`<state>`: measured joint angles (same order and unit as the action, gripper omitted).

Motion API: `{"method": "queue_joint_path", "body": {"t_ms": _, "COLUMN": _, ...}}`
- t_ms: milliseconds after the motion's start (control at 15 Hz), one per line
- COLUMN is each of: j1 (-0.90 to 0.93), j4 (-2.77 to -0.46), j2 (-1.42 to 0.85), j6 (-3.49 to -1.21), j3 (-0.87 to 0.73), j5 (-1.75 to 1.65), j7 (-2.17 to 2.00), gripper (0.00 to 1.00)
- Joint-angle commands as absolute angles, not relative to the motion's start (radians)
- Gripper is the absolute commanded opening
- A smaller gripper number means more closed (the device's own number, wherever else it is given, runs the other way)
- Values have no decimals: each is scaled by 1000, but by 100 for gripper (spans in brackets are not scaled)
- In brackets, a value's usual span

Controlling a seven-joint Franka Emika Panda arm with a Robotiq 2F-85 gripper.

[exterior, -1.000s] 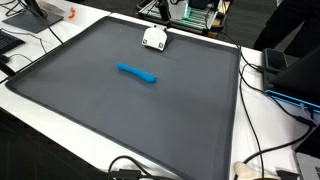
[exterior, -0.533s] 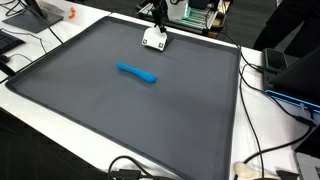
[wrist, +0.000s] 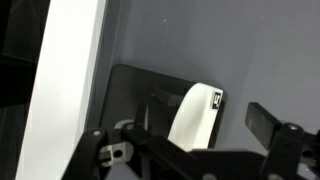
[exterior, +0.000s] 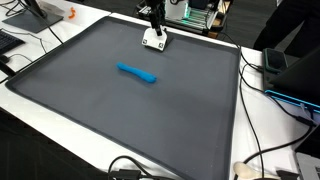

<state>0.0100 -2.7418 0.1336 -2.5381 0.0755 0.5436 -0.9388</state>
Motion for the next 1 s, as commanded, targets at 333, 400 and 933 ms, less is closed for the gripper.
{"method": "queue_joint_path", "body": {"t_ms": 333, "j1": 19, "j4": -2745, "j2": 87, "j6": -2623, "j3": 68, "j5": 519, "j7": -949, "gripper": 100}}
{"method": "queue_joint_path", "body": {"t_ms": 400, "j1": 19, "j4": -2745, "j2": 83, "j6": -2630, "j3": 68, "j5": 518, "j7": -950, "gripper": 100}}
{"method": "queue_joint_path", "body": {"t_ms": 933, "j1": 20, "j4": -2746, "j2": 58, "j6": -2680, "j3": 67, "j5": 514, "j7": -955, "gripper": 71}}
